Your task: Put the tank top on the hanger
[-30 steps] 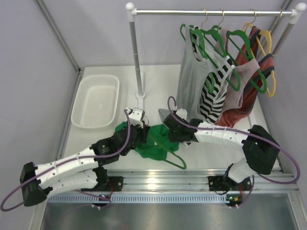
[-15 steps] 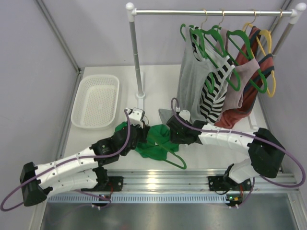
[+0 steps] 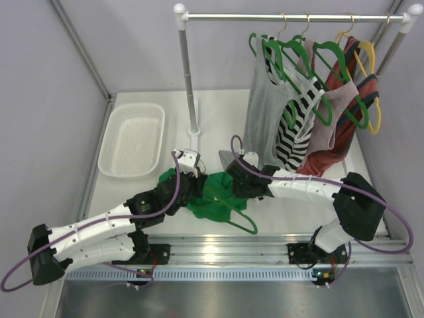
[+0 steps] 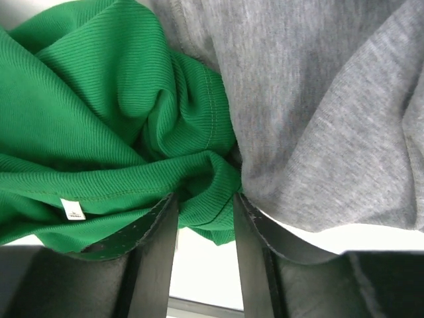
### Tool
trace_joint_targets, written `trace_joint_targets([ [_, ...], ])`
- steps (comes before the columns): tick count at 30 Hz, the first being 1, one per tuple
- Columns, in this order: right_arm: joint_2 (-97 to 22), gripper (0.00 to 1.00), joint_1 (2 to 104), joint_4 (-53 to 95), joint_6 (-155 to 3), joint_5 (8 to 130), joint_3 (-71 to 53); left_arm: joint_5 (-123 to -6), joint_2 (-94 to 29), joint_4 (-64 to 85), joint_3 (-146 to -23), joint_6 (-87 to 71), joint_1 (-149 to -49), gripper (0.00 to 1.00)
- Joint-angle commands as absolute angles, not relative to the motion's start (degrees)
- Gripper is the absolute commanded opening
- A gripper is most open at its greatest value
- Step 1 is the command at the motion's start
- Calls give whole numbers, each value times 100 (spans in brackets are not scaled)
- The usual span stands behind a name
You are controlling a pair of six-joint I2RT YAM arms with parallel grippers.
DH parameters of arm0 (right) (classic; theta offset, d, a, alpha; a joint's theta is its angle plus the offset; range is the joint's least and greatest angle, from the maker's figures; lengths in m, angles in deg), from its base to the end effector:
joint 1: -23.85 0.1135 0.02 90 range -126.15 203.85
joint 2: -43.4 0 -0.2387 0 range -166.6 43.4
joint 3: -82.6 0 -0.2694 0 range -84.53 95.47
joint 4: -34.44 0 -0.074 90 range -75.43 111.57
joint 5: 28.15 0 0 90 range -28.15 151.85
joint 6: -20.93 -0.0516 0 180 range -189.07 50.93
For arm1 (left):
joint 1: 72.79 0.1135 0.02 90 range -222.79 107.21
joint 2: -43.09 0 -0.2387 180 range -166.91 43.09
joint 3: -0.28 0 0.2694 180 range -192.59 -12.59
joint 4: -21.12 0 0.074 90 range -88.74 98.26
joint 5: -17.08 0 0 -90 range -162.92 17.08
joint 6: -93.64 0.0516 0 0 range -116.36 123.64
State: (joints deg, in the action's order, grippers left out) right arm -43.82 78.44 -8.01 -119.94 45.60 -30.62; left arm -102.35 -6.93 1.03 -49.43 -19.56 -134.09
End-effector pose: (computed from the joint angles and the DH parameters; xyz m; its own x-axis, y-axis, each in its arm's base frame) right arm 0.1955 0.2501 0.1479 -0.8751 0.0543 -0.4808 -0.0471 0.9794 0.1963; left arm 0.1411 -0.2049 0.2535 -0.3677 -0.0429 -0.9290 0.4330 0.8762 -0.2118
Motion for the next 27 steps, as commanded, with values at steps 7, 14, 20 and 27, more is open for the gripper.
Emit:
trace_joint_targets([
  [7, -3650, 0, 7843, -646, -12101, 4577, -3733, -10692, -587, 562, -5065, -2061, -13441, 0],
  [14, -2833, 0, 7843, -673, -12242, 4506, -4278, -11693, -639, 220, -5222, -2492, -13449, 0],
  [20, -2332, 0, 7835, -848, -12303, 4427, -4454, -12345, -850, -133, -5381, -2765, -13441, 0],
  [27, -1953, 0, 7756, -1208, -12259, 4252, -4410, -12618, -938, -211, -5373, -2747, -13441, 0],
])
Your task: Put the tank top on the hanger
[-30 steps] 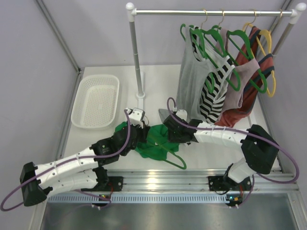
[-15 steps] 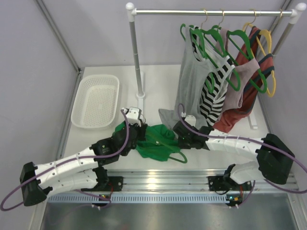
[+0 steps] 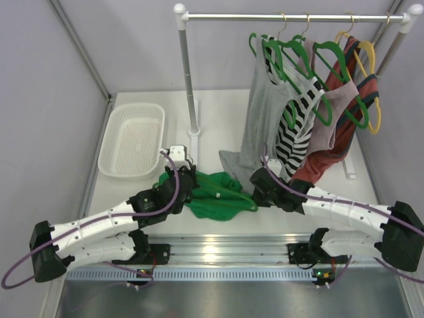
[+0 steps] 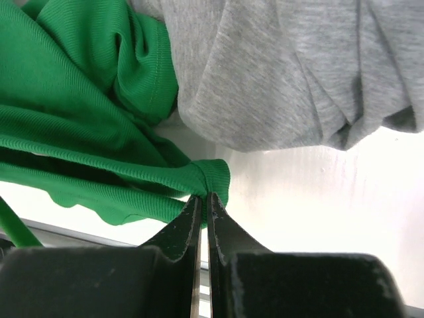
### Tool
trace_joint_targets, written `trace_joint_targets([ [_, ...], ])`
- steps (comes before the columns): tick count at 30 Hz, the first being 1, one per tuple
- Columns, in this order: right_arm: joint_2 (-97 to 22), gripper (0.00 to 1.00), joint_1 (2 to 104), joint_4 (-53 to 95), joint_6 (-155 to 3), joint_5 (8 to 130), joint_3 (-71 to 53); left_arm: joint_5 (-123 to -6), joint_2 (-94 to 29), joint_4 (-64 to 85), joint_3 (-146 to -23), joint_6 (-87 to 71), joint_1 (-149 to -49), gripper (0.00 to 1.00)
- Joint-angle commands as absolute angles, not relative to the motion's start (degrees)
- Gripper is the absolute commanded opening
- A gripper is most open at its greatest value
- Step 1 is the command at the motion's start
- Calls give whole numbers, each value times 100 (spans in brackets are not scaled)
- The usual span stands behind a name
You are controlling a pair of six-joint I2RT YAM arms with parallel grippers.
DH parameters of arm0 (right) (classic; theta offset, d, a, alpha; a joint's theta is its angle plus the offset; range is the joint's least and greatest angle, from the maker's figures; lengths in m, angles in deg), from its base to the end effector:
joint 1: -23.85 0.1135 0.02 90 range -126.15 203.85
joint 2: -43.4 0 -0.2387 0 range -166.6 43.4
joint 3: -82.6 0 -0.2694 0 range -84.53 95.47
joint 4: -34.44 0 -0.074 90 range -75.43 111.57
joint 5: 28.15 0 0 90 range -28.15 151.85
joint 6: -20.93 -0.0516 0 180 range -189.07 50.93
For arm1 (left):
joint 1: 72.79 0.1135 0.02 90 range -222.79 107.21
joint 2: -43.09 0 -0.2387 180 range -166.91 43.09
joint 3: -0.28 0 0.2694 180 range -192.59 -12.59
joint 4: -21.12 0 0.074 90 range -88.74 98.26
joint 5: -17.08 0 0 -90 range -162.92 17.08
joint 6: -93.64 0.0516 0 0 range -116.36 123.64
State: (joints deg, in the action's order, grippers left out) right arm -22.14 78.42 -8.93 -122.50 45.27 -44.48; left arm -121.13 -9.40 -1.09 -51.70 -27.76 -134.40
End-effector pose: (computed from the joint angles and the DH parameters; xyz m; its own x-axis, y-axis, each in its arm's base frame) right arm 0.1587 0.1977 0.1696 -0.8392 0.1482 -0.5232 -0.0242 0.9510 0.3083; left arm 0.1499 -0.1964 0.2586 -0.2918 -0.1903 -0.9374 0.1256 0.9639 -0.2348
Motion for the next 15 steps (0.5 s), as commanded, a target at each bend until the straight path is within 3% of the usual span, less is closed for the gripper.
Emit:
trace_joint_targets([
  [1, -1909, 0, 7738, -1244, -12242, 4234, -4384, -12662, -920, -220, -5364, -2747, -13449, 0],
  [15, -1479, 0, 7694, -1596, -12128, 4207, -4410, -13365, -1069, -528, -5434, -3099, -13441, 0],
])
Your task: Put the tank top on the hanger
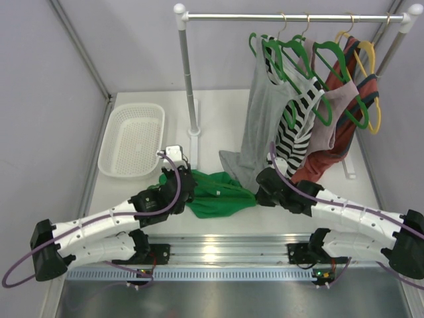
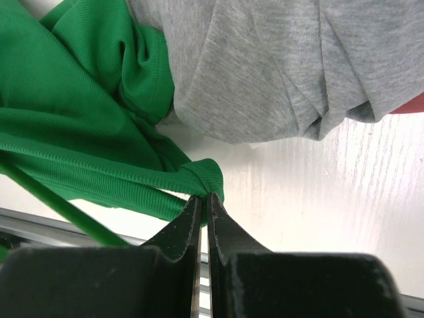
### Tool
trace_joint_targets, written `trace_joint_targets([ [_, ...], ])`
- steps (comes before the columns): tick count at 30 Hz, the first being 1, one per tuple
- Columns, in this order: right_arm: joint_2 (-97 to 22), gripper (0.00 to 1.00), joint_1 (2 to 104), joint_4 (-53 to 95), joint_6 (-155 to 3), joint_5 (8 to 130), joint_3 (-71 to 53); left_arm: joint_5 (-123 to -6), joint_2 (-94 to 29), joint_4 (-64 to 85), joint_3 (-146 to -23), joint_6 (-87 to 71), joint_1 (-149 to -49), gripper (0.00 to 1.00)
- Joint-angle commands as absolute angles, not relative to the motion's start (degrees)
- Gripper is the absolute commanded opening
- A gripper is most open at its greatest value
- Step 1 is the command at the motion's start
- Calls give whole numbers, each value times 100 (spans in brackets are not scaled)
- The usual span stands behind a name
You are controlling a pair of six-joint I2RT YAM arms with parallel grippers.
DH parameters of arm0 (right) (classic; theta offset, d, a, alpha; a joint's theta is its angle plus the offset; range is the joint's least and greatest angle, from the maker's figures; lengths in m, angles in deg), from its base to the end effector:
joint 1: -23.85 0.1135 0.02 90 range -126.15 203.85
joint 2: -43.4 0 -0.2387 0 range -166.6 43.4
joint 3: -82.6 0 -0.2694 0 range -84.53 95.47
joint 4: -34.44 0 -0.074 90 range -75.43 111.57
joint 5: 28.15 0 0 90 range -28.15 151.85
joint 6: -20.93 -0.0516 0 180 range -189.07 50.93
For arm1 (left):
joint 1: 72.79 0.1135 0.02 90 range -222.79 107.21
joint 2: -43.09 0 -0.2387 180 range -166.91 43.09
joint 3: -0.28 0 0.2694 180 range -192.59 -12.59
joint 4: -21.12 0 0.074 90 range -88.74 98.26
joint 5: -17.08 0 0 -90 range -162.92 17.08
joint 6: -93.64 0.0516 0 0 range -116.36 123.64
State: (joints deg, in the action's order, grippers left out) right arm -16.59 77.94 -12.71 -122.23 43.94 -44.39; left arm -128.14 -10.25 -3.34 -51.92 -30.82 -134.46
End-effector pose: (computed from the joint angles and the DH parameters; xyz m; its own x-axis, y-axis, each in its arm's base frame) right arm 0.1537 0.1852 0.1877 -0.8172 0.1699 -0.5508 -0.0184 0.9474 0.3195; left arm 0.1512 -0.1912 0.2549 -0.2543 -0.2085 -0.9444 0.0082 0.9760 -0.2177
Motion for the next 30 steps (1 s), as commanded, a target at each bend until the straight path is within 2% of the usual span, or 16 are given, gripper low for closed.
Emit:
trace_joint_targets([
  [1, -1452, 0, 7694, -1630, -12119, 4216, -4410, -13357, -1113, -484, -5434, -3090, -13449, 0],
  [30, -1144, 0, 7861, -1903, -11934, 4049, -4217, -13682, -1500, -545, -5662, -3117, -13344, 0],
])
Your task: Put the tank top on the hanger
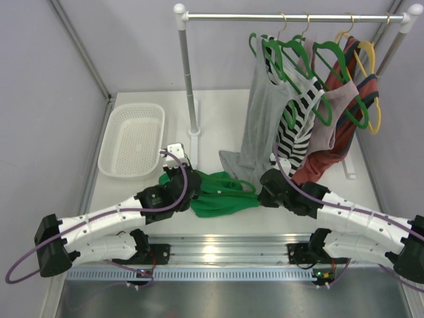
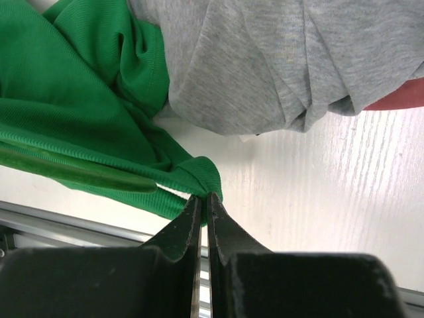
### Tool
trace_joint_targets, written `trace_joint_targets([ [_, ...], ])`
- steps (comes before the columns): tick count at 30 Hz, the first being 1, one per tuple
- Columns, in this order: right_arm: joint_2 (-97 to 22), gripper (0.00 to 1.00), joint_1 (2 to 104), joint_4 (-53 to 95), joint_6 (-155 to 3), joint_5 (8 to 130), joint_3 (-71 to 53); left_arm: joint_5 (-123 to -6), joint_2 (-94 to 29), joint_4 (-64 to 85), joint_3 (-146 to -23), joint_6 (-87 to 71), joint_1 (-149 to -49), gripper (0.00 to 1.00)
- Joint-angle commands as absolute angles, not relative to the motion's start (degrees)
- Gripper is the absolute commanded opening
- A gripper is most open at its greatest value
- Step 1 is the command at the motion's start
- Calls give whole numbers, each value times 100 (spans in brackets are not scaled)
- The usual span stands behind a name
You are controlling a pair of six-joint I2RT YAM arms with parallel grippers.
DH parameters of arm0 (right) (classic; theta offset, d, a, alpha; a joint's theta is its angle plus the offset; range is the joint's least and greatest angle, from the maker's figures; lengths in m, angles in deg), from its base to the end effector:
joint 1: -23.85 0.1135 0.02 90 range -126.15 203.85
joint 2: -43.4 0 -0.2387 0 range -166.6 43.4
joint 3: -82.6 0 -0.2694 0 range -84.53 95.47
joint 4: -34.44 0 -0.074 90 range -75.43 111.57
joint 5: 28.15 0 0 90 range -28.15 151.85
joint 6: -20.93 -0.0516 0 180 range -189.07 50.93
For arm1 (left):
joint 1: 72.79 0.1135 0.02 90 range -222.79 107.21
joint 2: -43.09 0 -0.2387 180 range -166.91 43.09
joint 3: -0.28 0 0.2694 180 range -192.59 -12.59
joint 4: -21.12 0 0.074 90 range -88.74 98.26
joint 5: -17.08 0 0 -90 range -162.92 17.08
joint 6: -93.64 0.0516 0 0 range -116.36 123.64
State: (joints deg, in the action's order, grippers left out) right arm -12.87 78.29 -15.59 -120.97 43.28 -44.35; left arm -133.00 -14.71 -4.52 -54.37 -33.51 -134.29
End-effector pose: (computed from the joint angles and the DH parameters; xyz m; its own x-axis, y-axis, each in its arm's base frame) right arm 0.1471 0.1775 0.1984 -0.8072 0.1536 -0.5700 -0.0408 0.9487 0.3134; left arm 0.1582 -0.1977 0.2526 -0.2290 -0.2095 -0.9506 -0.0783 0.9774 -0.1966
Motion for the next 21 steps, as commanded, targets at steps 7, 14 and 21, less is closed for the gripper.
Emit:
trace_joint_targets([
  [7, -1100, 0, 7861, -2026, -11952, 3900, -4094, -13568, -1518, -563, -5671, -3002, -13344, 0],
  [14, -1303, 0, 7852, -2149, -11776, 3838, -3620, -13435, -1272, -370, -5460, -2660, -13344, 0],
  [21, -1364, 0, 7852, -2246, -11627, 3777, -3303, -13576, -1465, -536, -5609, -2642, -13344, 0],
])
